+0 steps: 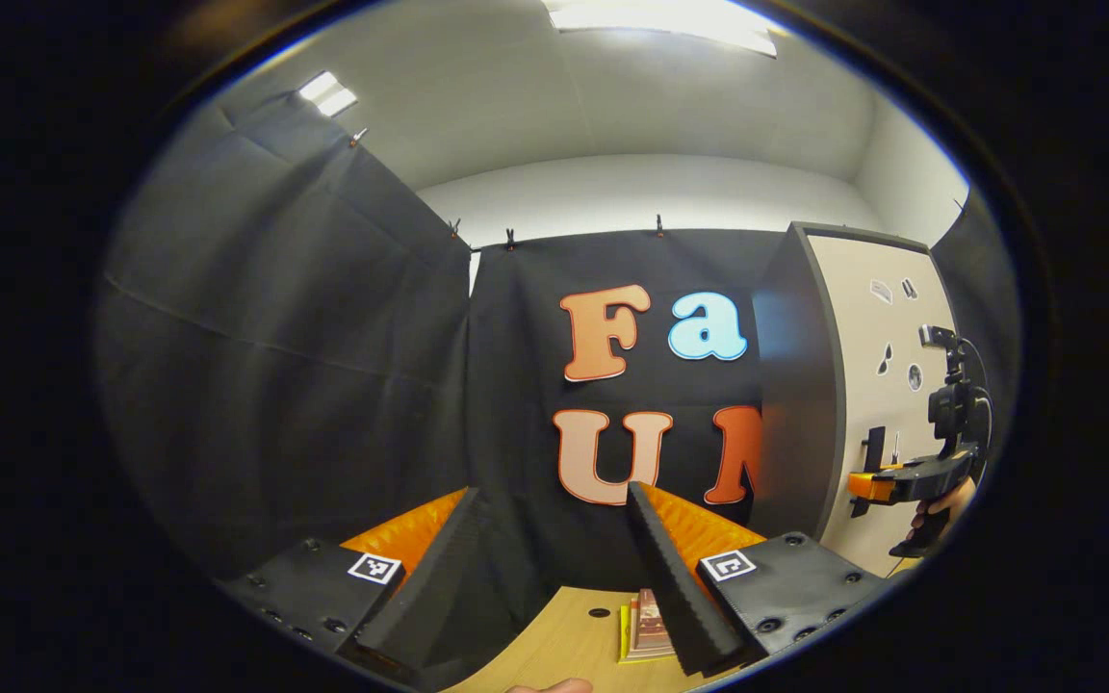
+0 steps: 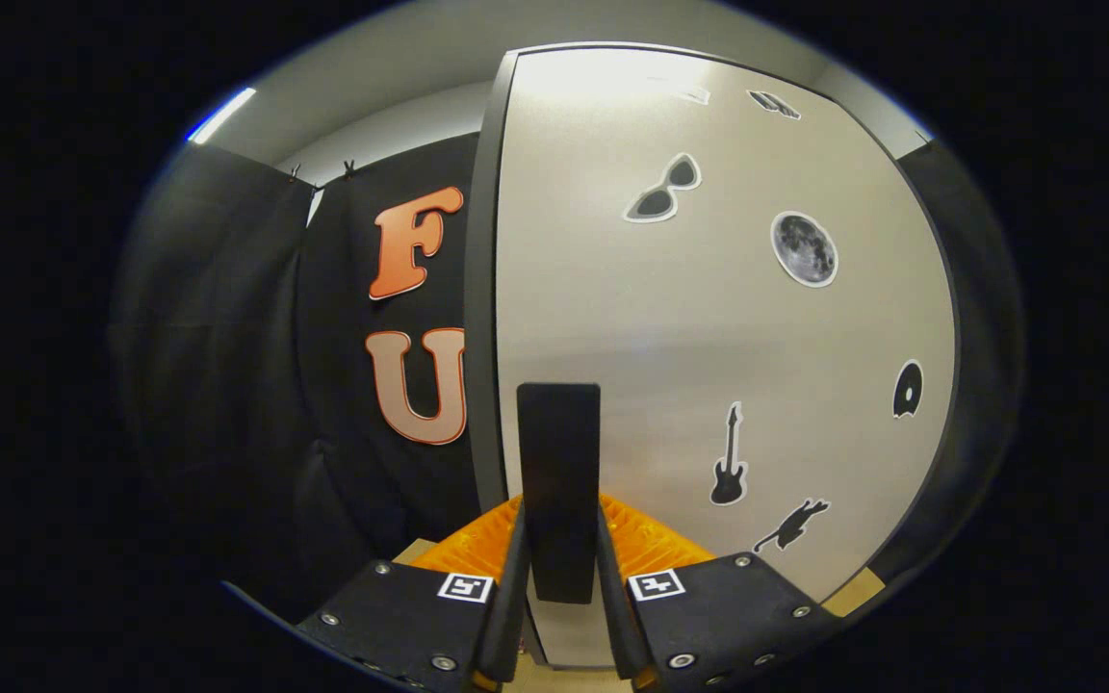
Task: Open the cabinet door with the right hand, grasp the bottle in the cabinet with the left hand and place it on the coaster, then close the cabinet door with the right hand.
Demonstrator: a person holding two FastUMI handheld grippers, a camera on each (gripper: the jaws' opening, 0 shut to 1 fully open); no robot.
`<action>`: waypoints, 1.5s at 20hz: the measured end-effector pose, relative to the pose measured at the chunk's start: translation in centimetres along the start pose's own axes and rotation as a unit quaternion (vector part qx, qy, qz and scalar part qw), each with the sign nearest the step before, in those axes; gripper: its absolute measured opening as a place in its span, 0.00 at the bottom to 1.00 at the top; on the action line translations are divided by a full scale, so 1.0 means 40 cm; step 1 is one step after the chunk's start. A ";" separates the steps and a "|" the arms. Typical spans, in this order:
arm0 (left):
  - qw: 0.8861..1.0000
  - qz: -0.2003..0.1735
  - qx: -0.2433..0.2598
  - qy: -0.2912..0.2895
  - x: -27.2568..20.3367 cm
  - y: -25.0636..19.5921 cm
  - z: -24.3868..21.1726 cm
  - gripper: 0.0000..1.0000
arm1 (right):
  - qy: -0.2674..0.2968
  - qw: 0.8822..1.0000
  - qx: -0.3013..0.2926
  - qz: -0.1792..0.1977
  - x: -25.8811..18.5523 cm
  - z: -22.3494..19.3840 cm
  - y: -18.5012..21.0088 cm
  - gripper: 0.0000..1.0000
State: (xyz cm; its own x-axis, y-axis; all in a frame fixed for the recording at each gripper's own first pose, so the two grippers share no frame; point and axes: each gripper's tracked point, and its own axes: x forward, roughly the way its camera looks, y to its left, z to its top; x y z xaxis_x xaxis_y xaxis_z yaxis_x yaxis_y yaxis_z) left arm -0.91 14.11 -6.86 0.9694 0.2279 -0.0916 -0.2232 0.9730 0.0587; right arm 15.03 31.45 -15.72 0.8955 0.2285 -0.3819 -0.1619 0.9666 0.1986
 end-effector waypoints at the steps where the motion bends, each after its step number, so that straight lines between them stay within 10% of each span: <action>1: 1.000 0.001 -0.003 0.002 -0.004 0.000 0.001 0.97 | 0.002 1.000 -0.005 0.001 0.002 0.000 0.000 0.34; 20: 0.998 -0.064 0.011 -0.025 -0.081 -0.233 0.045 0.97 | -0.049 0.989 -0.026 0.139 -0.370 0.005 -0.059 0.21; 30: 0.995 -0.102 0.014 -0.006 -0.053 -0.383 -0.015 1.00 | -0.110 0.983 -0.020 0.143 -0.488 0.024 -0.160 0.20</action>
State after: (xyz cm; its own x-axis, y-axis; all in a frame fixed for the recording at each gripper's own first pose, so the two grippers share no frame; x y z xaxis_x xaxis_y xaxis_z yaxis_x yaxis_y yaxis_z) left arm 0.40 -1.28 -8.16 0.9954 0.0253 -0.0919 -0.0191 0.9975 0.0675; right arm -1.02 20.68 -8.65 0.8785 0.4647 -0.1105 -0.4317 0.8714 0.2329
